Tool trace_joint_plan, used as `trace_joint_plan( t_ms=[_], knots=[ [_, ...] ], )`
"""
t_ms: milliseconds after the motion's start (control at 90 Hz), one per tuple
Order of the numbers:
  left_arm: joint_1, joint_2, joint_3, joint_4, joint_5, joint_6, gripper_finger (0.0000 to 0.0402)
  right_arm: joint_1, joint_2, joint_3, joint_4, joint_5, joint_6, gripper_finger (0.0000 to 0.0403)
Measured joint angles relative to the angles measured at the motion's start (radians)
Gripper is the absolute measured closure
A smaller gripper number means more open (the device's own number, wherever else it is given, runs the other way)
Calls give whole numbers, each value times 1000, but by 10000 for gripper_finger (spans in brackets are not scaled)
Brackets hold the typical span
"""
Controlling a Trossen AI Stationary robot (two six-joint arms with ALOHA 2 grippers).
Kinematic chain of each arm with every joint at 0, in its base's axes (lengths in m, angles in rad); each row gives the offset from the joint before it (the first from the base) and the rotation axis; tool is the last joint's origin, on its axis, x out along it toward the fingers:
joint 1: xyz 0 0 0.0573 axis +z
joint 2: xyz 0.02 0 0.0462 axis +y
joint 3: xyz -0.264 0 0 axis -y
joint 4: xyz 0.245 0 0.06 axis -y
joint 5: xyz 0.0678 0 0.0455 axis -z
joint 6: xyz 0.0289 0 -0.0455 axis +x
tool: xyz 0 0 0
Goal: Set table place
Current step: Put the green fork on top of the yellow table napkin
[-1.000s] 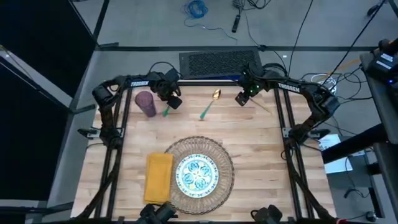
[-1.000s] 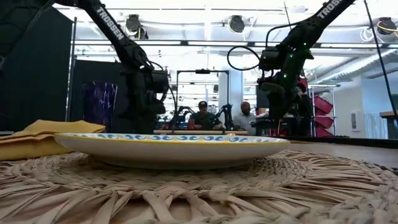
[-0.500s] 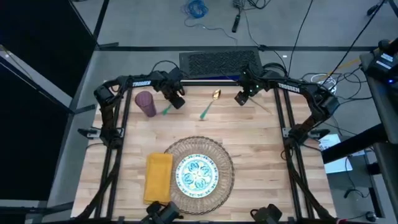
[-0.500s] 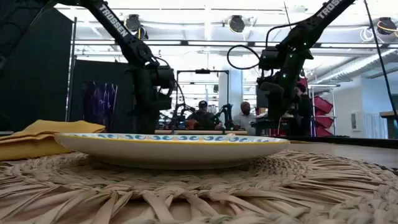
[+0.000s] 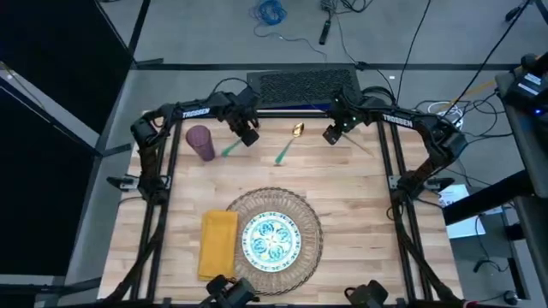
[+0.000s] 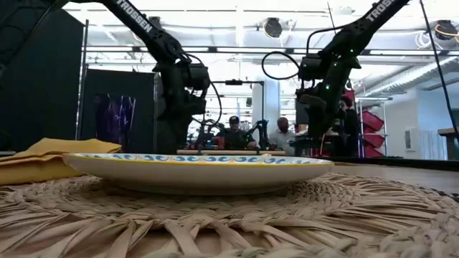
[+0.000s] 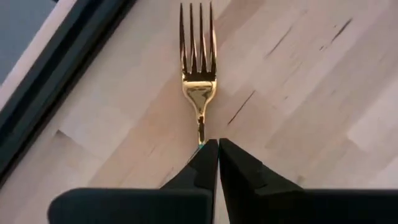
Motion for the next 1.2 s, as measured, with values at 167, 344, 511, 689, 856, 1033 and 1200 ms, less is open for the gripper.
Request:
trace_joint_plan(
  t_ms=[167,344,511,689,856,1033,1200],
  knots=[
    [-8,0,-1,-13,22,7,348,0,0,0,0,0,-1,222],
    [-15,-3,-1,-31,28,16,291,0,0,0,0,0,-3,222],
    [-15,-3,-1,-30,27,0,275,0,0,0,1,0,-3,222],
    [-13,-3,-1,-32,27,-1,274,0,0,0,-1,-1,1,222],
    [15,14,-1,-88,85,-51,274,1,0,0,-6,-45,5,222],
    [19,24,-2,-105,84,-49,274,2,0,0,-2,-54,5,222],
    [21,60,8,-80,69,-50,274,15,0,0,0,-53,5,222]
  ],
)
